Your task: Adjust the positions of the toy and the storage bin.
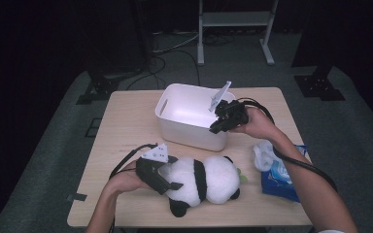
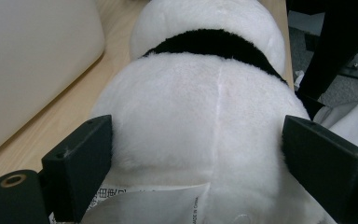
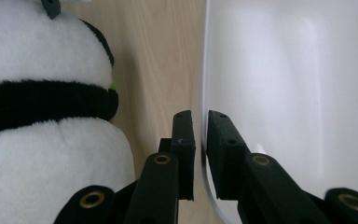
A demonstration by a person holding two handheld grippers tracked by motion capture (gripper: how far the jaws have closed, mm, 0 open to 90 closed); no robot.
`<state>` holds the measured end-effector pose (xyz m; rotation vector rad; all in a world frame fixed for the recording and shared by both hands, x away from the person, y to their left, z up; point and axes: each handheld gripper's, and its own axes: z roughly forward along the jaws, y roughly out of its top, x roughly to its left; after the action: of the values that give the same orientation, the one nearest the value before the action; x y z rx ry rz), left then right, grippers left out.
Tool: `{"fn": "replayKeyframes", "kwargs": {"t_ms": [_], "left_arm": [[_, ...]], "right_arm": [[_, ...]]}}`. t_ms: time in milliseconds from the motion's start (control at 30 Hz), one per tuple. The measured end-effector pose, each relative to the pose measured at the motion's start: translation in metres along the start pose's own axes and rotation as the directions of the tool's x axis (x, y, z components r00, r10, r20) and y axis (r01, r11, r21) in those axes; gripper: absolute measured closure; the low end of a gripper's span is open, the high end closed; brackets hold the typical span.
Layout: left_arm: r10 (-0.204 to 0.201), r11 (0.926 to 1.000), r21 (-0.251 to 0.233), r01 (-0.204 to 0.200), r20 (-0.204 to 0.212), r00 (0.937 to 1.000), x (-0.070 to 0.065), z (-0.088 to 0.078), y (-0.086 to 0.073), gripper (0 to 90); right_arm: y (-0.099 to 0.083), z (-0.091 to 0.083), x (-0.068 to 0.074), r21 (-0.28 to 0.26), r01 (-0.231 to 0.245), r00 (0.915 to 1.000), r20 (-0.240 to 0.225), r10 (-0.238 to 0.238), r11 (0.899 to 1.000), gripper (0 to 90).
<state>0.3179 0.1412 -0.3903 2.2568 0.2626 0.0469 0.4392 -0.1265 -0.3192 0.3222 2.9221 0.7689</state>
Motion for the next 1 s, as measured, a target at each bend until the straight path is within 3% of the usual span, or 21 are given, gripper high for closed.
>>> {"fn": "replayKeyframes", "kwargs": {"t_ms": [133, 333, 433, 467, 600, 1000], "left_arm": [[0.003, 1.0000, -0.001, -0.003, -0.002, 1.0000, 0.000, 0.000, 0.000, 9.7], [0.001, 1.0000, -0.005, -0.001, 0.001, 1.0000, 0.000, 0.000, -0.001, 9.7], [0.000, 1.0000, -0.005, 0.000, 0.001, 1.0000, 0.000, 0.000, -0.001, 9.7], [0.000, 1.0000, -0.005, 0.000, 0.001, 1.0000, 0.000, 0.000, -0.001, 9.6], [0.000, 1.0000, -0.005, 0.000, 0.002, 1.0000, 0.000, 0.000, -0.001, 9.7], [0.001, 1.0000, 0.003, -0.001, -0.005, 1.0000, -0.001, -0.001, 0.000, 9.7]], "right_arm": [[0.013, 0.008, 0.003, -0.001, 0.018, 0.9998, 0.010, -0.018, 1.000, 72.9], [0.035, 0.024, 0.002, -0.003, 0.035, 0.9994, 0.002, -0.035, 0.999, 72.1], [0.043, 0.031, 0.003, 0.018, 0.044, 0.9987, 0.025, -0.045, 0.999, 81.7], [0.043, 0.031, 0.003, 0.023, 0.045, 0.9983, 0.036, -0.046, 0.999, 85.4], [0.039, 0.028, 0.000, 0.028, 0.046, 0.9989, 0.005, -0.046, 0.999, 87.2], [0.019, 0.016, 0.016, 0.030, 0.082, 0.9966, -0.008, -0.082, 0.996, 87.6]]}}
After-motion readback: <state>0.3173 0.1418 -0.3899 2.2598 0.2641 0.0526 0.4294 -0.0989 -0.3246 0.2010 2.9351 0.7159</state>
